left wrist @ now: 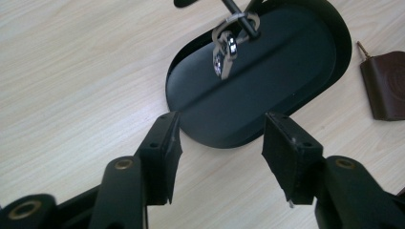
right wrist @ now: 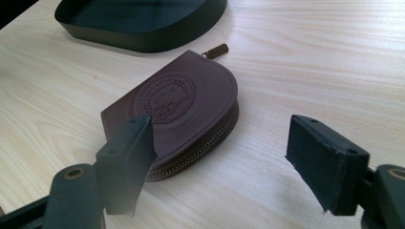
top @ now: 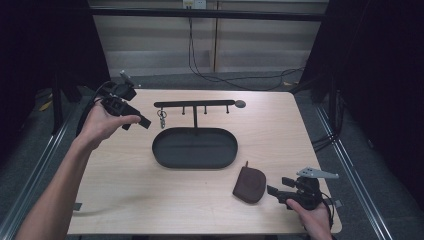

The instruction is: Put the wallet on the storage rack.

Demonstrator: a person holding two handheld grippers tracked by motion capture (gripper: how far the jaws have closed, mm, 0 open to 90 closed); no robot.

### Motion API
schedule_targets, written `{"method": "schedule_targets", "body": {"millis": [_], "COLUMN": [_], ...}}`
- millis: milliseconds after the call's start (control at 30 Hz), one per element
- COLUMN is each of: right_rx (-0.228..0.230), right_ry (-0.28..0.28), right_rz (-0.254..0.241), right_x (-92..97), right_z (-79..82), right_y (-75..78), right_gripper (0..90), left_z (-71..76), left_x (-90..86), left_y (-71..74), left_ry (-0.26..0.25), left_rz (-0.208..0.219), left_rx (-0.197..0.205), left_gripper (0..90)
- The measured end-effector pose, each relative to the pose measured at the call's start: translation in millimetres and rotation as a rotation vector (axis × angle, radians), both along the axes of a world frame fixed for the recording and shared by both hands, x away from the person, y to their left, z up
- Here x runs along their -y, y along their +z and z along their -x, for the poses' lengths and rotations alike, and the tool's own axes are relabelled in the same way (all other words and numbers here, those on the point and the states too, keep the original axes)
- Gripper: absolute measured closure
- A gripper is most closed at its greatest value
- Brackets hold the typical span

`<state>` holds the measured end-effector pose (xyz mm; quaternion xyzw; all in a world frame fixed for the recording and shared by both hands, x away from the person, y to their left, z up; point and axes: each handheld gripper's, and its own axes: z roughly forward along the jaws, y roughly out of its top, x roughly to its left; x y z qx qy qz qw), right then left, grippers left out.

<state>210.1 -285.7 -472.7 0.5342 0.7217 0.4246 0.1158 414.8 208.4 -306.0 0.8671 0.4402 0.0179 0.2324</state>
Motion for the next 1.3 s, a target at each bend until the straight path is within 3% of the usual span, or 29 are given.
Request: {"method": "schedule_targets", "body": {"millis": [300, 433, 700, 733, 767, 800, 833, 1033, 1067, 1233, 1300], "right_rx": [-0.009, -0.012, -0.010, -0.005, -0.005, -0.009, -0.015, -0.030, -0.033, -0.047, -0.057], "right_ry": [0.002, 0.001, -0.006, -0.005, -0.005, 0.000, 0.005, 0.025, 0.025, 0.048, 0.063], "right_rz": [0.000, -0.001, -0.014, -0.018, -0.018, -0.008, -0.010, -0.025, -0.024, 0.012, 0.027], "right_x": [-0.1, -0.1, 2.6, 2.7, 2.7, 2.3, 2.1, 2.3, 2.2, -1.6, -2.8], "right_z": [-2.1, -2.7, -2.4, -2.1, -2.1, -2.5, -3.0, -5.0, -5.4, -3.0, -2.3], "right_y": [-0.4, -0.4, 1.0, 2.6, 2.6, 2.7, 2.5, 5.1, 5.6, 9.8, 10.0], "right_gripper": [24.1, 24.0, 22.4, 21.0, 21.0, 20.5, 19.6, 18.4, 18.4, 18.7, 18.7], "left_z": [20.8, 27.6, 54.4, 60.3, 60.3, 66.3, 69.5, 88.3, 94.7, 111.3, 125.5], "left_x": [-11.3, -15.6, -36.7, -42.3, -42.3, -45.5, -45.4, -33.9, -31.0, -34.2, -38.8], "left_y": [-11.6, -19.1, -36.3, -42.0, -42.0, -47.3, -50.5, -69.3, -77.0, -93.6, -107.3], "left_ry": [0.009, 0.016, 0.040, 0.022, 0.022, 0.014, 0.014, -0.035, -0.062, -0.056, -0.058], "left_rz": [0.064, 0.060, 0.131, 0.184, 0.184, 0.214, 0.223, 0.224, 0.225, 0.235, 0.257], "left_rx": [0.084, 0.089, 0.131, 0.131, 0.131, 0.161, 0.166, 0.184, 0.180, 0.195, 0.184], "left_gripper": [35.0, 30.0, 16.2, 16.0, 17.8, 16.8, 15.5, 17.0, 17.1, 18.7, 18.7]}}
